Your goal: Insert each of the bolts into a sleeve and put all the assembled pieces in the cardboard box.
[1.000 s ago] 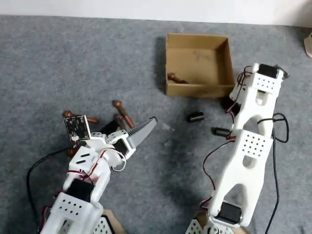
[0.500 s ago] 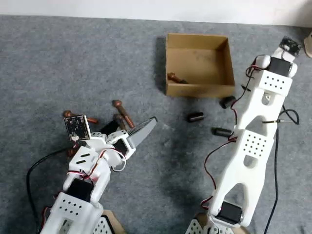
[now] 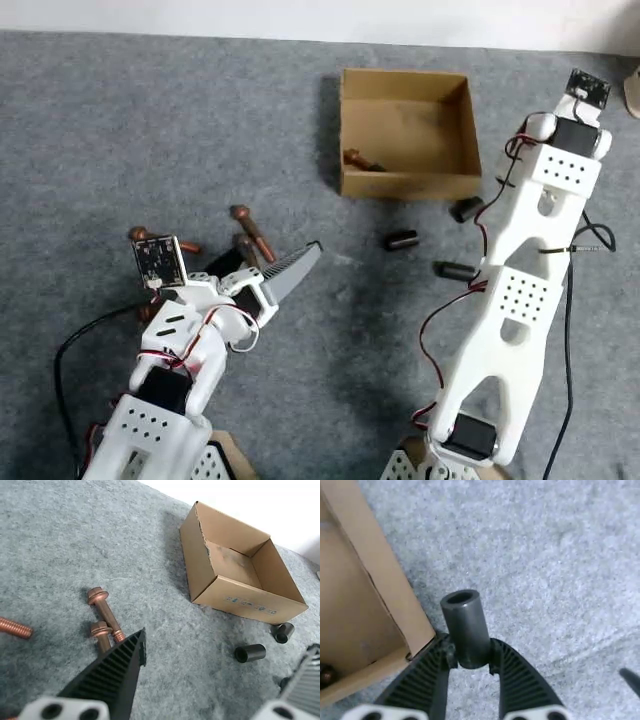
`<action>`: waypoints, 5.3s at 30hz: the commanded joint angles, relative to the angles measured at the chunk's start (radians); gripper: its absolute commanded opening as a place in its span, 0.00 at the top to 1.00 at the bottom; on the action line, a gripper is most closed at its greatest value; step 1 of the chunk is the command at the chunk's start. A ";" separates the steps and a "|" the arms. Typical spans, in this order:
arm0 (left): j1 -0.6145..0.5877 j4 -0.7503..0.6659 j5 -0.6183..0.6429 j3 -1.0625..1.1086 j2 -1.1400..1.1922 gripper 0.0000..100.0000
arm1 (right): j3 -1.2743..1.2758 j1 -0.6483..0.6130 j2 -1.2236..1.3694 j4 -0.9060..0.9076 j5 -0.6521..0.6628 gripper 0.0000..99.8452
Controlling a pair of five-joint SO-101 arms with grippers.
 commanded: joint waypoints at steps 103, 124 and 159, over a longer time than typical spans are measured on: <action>0.025 1.005 0.008 0.022 -0.298 0.56 | 2.517 -0.450 -1.618 -0.530 0.106 1.00; 0.019 1.008 0.003 0.022 -0.298 0.56 | 2.439 -0.458 -1.397 -0.464 0.219 0.88; 0.019 1.010 0.003 0.022 -0.298 0.56 | 2.324 -0.456 -1.346 -0.595 0.198 0.88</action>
